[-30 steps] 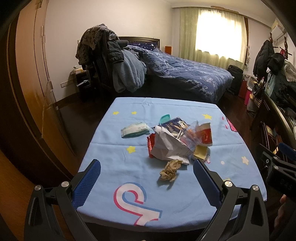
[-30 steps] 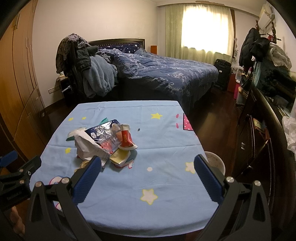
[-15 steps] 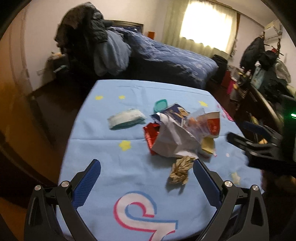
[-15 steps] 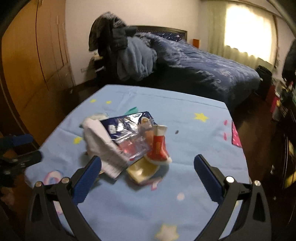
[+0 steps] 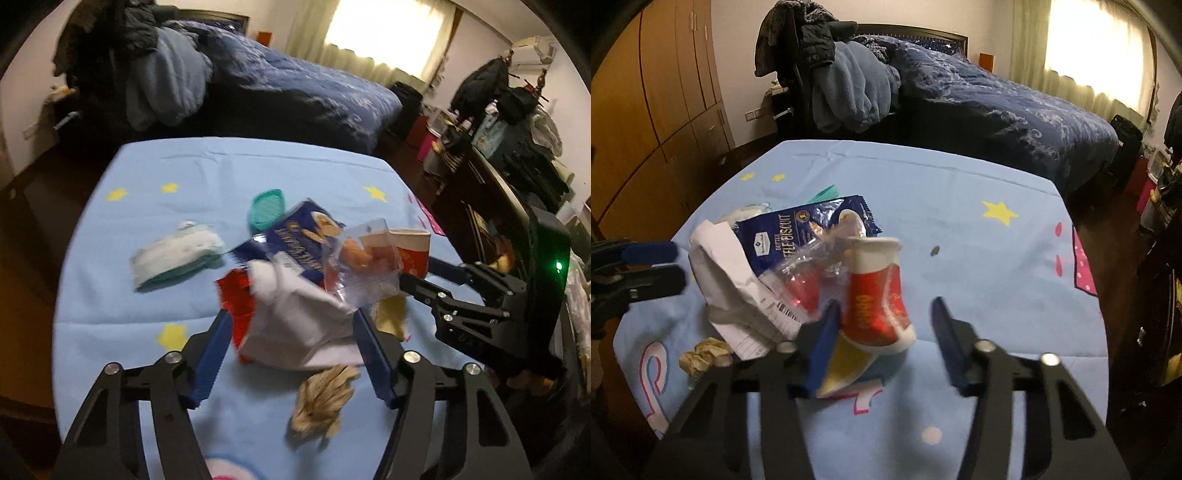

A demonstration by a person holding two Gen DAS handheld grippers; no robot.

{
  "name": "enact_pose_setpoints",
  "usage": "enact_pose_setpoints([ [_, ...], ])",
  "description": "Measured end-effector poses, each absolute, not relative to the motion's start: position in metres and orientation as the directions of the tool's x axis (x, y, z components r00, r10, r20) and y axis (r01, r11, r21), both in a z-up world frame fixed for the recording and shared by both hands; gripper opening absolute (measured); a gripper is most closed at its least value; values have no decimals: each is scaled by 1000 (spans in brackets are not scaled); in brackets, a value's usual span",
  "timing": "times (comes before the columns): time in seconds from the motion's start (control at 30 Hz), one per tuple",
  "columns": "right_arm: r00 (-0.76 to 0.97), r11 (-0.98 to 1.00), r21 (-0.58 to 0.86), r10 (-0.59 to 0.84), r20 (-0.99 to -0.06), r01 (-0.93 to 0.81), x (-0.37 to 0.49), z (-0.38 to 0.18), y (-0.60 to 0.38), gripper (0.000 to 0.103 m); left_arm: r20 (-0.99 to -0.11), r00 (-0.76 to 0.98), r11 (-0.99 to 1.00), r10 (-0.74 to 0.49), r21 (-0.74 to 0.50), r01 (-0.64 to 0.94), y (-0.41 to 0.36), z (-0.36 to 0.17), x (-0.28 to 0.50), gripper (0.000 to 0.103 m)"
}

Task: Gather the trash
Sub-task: 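Grasp the white paper bag with the left tool while the right tool grasps the red-white cup, then carry both items over the white bin and open both tools to drop them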

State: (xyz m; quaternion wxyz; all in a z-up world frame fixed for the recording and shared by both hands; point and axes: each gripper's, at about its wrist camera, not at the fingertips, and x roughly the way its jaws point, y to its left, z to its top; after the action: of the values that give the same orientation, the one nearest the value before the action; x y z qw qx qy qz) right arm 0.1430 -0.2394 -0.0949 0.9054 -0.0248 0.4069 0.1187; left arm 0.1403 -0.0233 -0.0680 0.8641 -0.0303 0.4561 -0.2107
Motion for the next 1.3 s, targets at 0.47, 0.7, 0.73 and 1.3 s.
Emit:
enact_pose_setpoints([
  [0.47,708,982,79,180,-683,-174,106,-73,-266,25,-825,436,915,-360,-220,340,-33,-81,154,28],
  [0.7,726,982,107,186,-662,-154,92,-65,-277,24,-787,497,911,-366,-192,365,-33,-44,139,19],
  [0.73,729,982,110,187,-658,-153,91,-63,-279,24,-780,506,910,-368,-191,368,-33,-39,138,18],
  [1.3,838,992,123,50,-543,20,63,-21,-381,23,-650,520,782,-554,-191,594,-174,55,166,16],
])
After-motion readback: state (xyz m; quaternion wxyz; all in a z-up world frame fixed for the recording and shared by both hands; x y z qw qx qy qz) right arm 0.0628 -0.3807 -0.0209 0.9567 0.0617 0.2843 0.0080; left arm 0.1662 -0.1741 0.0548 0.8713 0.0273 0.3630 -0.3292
